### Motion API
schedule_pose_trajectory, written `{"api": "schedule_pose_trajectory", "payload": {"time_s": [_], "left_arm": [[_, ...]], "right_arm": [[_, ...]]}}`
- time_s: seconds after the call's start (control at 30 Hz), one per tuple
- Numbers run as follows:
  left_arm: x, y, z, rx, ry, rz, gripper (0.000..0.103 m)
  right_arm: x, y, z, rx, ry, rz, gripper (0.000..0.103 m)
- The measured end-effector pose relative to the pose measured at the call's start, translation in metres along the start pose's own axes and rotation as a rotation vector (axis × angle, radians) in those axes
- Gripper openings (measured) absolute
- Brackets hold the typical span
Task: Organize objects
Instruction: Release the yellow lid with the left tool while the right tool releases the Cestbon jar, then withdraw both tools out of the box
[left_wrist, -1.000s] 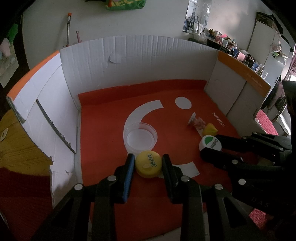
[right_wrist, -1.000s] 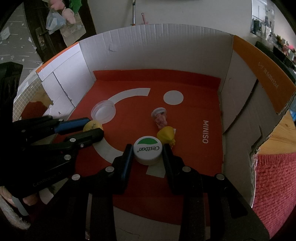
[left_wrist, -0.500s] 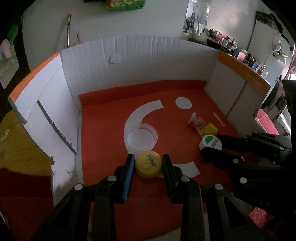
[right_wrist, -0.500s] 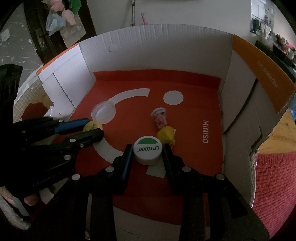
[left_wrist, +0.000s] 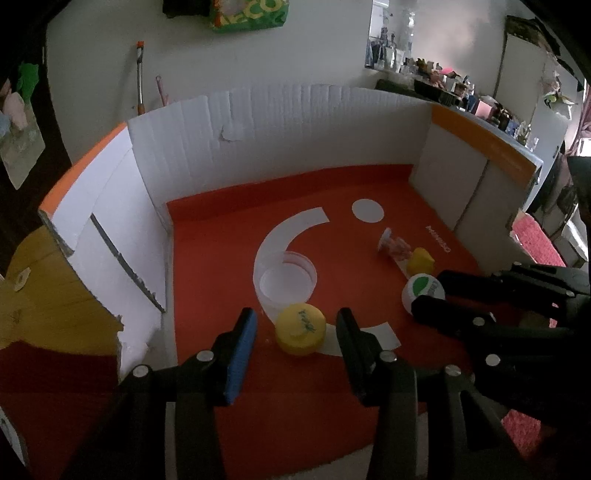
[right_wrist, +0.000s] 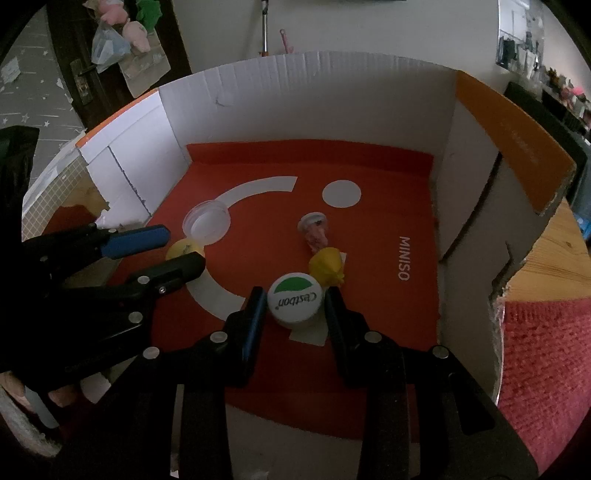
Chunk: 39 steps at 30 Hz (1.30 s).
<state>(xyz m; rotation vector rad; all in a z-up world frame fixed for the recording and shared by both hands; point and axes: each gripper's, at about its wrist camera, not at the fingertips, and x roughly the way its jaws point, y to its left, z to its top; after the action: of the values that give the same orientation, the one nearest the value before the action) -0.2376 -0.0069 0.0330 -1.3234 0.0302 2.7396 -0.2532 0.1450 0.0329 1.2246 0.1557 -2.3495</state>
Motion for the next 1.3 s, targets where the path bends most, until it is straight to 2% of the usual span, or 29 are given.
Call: {"api": "schedule_pose_trajectory", "payload": {"time_s": [0.1,0.13,0.17,0.2,0.43,0.53,0.63,0.77,0.87,1.03,1.3], "left_arm": [[-0.007,-0.003,0.000,0.019,-0.018,0.018,0.048],[-0.009,-0.004,0.000,0.023,-0.025,0.023,0.050],[-0.012,-0.005,0.000,0.027,-0.033,0.028,0.053],[-0.015,-0.006,-0.001,0.031,-0.040,0.034,0.054],[-0.029,-0.008,-0.004,0.046,-0.063,0.059,0.054],[-0.036,-0.010,-0.007,0.051,-0.076,0.075,0.060],[-0.044,-0.011,-0.009,0.055,-0.091,0.085,0.064],[-0.051,-0.013,-0.012,0.062,-0.104,0.093,0.067],[-0.057,-0.014,-0.014,0.066,-0.122,0.105,0.072],[-0.066,-0.013,-0.018,0.060,-0.136,0.104,0.073],[-0.081,-0.011,-0.026,0.045,-0.167,0.120,0.088]], "right_arm": [[-0.002,0.001,-0.001,0.001,-0.005,-0.001,0.036],[-0.003,0.001,-0.001,0.001,-0.007,-0.002,0.040],[-0.005,0.002,-0.002,0.000,-0.010,-0.004,0.049],[-0.006,0.002,-0.002,-0.002,-0.016,-0.004,0.053],[-0.017,0.003,-0.005,-0.009,-0.033,-0.008,0.053],[-0.022,0.005,-0.007,-0.013,-0.043,-0.005,0.053],[-0.029,0.007,-0.010,-0.017,-0.055,0.001,0.061],[-0.037,0.011,-0.013,-0.032,-0.070,-0.002,0.063],[-0.043,0.014,-0.015,-0.039,-0.084,-0.002,0.070],[-0.053,0.016,-0.018,-0.041,-0.104,-0.010,0.075],[-0.065,0.019,-0.024,-0.038,-0.129,-0.006,0.089]]}}
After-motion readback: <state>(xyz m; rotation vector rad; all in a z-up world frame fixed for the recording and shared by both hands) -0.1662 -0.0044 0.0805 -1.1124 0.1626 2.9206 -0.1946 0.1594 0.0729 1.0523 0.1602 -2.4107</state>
